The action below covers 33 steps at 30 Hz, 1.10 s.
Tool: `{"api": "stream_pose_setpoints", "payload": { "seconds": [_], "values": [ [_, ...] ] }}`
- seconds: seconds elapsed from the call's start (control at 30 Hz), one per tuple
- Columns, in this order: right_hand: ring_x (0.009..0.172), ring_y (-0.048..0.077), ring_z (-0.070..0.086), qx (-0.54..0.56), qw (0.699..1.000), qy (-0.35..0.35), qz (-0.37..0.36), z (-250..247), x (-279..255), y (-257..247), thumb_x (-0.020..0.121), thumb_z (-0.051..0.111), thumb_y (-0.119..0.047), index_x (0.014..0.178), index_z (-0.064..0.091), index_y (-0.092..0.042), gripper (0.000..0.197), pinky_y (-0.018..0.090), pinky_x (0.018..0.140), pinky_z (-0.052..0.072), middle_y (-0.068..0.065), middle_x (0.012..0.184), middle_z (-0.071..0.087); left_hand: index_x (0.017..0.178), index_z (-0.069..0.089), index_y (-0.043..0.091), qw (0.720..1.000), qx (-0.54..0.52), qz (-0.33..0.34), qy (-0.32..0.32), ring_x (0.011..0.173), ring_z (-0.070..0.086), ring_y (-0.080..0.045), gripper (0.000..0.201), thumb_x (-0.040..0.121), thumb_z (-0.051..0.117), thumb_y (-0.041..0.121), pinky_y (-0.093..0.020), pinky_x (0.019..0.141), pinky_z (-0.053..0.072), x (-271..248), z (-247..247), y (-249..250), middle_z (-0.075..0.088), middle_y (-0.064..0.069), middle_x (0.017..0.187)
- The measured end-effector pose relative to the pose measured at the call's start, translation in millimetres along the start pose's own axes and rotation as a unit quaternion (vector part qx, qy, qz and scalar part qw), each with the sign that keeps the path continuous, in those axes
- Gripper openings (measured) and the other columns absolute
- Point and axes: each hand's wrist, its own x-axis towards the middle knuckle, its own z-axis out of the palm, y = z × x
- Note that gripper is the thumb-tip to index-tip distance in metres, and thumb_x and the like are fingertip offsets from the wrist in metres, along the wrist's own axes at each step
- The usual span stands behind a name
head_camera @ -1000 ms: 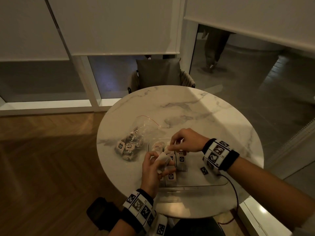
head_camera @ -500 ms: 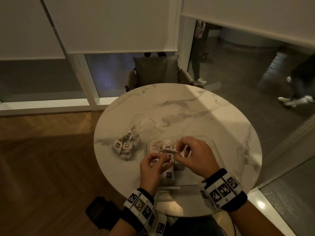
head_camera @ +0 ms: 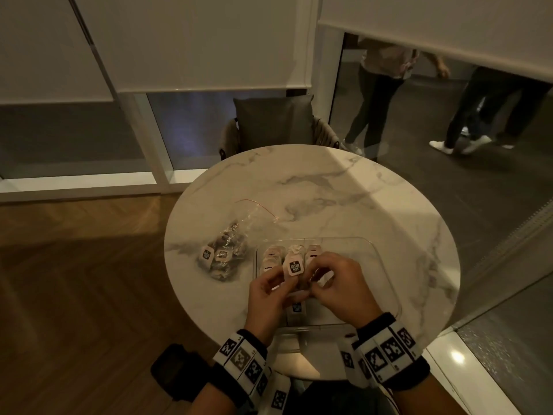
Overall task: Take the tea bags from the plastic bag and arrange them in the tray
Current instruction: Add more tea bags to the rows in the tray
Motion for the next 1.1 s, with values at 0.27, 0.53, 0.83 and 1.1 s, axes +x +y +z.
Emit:
{"api": "stream_pose_setpoints", "payload": {
  "seconds": [0.27, 0.53, 0.83, 1.1],
  "values": [
    [0.061, 0.003, 0.061, 0.111, 0.990, 0.018, 0.081, -9.7, 5.1, -5.4, 0.080, 0.079, -0.023, 0.080, 0.076, -0.020, 0.004, 0.020, 0.060, 0.050, -0.005, 0.073, 0.072, 0.112, 0.065, -0.001, 0.998, 0.033, -0.002, -0.061, 0.091, 0.073, -0.033, 0.022, 0.092, 0.059, -0.005, -0.034, 0.075, 0.060, -2.4, -5.6, 0.0, 0.074, -0.020, 0.100],
    [0.063, 0.005, 0.068, 0.089, 0.993, 0.054, 0.059, -12.7, 4.1, -15.1, 0.081, 0.078, -0.022, 0.080, 0.075, -0.021, 0.004, 0.016, 0.058, 0.051, -0.007, 0.065, 0.072, 0.118, 0.067, 0.017, 0.997, 0.036, -0.019, -0.059, 0.110, 0.067, -0.031, 0.060, 0.074, 0.053, -0.021, -0.048, 0.091, 0.056, 2.9, -9.8, -0.1, 0.069, -0.007, 0.117],
    [0.070, 0.002, 0.067, 0.018, 0.998, 0.050, 0.045, -12.3, 4.0, -8.8, 0.080, 0.079, -0.026, 0.077, 0.075, -0.027, 0.005, 0.011, 0.056, 0.046, -0.014, 0.069, 0.071, 0.121, 0.063, 0.009, 0.997, 0.047, -0.019, -0.060, 0.103, 0.069, -0.031, 0.051, 0.074, 0.067, -0.010, -0.033, 0.078, 0.058, 3.6, -12.5, -1.7, 0.070, -0.019, 0.112],
    [0.064, 0.008, 0.064, 0.040, 0.996, 0.062, 0.052, -11.6, 3.9, -4.0, 0.078, 0.081, -0.020, 0.077, 0.075, -0.021, 0.006, 0.014, 0.059, 0.050, -0.010, 0.067, 0.070, 0.110, 0.064, -0.001, 0.996, 0.084, 0.003, -0.013, 0.090, 0.072, -0.031, 0.034, 0.079, 0.073, -0.009, -0.035, 0.079, 0.059, 3.1, -8.7, -4.4, 0.071, -0.024, 0.102]
  ]
}}
